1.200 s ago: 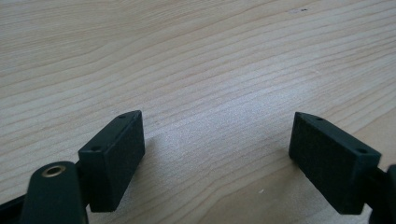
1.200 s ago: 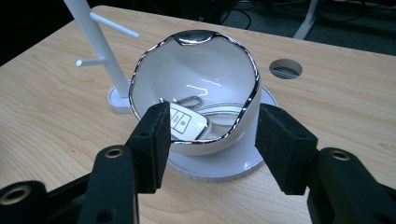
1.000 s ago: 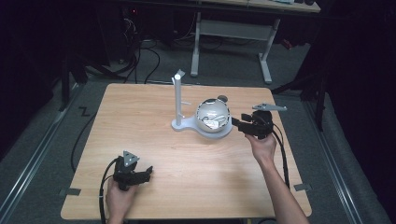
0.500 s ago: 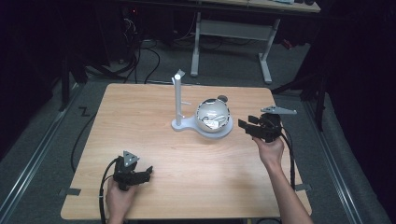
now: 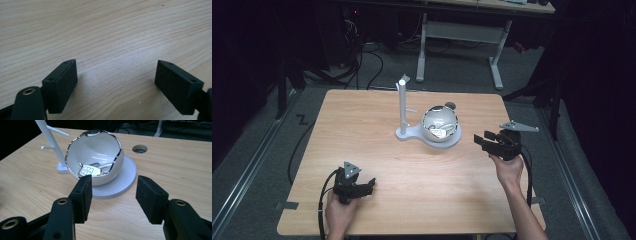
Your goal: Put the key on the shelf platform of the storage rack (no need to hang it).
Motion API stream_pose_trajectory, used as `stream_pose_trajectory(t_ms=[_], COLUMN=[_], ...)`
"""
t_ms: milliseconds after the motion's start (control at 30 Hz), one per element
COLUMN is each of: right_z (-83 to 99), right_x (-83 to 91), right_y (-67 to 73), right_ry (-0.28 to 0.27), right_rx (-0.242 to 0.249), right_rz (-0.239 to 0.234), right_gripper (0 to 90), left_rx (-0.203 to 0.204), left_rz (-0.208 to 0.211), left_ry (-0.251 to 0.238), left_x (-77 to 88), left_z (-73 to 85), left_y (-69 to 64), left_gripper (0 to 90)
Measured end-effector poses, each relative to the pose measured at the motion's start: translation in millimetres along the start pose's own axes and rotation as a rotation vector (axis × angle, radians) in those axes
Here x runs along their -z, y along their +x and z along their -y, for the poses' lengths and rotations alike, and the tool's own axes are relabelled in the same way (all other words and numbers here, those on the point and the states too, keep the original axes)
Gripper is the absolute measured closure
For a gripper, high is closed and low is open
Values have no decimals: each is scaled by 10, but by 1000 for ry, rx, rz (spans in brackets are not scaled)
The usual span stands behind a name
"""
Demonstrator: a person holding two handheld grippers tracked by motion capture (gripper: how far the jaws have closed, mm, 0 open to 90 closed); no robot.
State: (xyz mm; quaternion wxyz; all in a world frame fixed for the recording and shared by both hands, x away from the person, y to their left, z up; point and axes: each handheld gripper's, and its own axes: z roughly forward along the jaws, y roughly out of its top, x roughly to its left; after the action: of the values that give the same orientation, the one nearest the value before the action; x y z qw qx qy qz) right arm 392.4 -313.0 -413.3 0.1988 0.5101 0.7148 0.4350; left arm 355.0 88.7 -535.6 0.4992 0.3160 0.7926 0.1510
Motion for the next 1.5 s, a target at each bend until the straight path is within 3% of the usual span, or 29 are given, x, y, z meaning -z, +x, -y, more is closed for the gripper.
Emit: stream_pose_trajectory(t_ms=[767, 1500], right_z=[264, 473], right_x=[275, 350], right_y=[2, 70], right_ry=[-44, -50], right_rx=[-19, -30], right_rz=[-37, -69], right_gripper=[471, 471], left_rx=[0, -4], left_rz=[0, 1], left_ry=[0, 1], left_x=[0, 0], left_z=[0, 0], left_y=[0, 2], left_gripper=[186, 186])
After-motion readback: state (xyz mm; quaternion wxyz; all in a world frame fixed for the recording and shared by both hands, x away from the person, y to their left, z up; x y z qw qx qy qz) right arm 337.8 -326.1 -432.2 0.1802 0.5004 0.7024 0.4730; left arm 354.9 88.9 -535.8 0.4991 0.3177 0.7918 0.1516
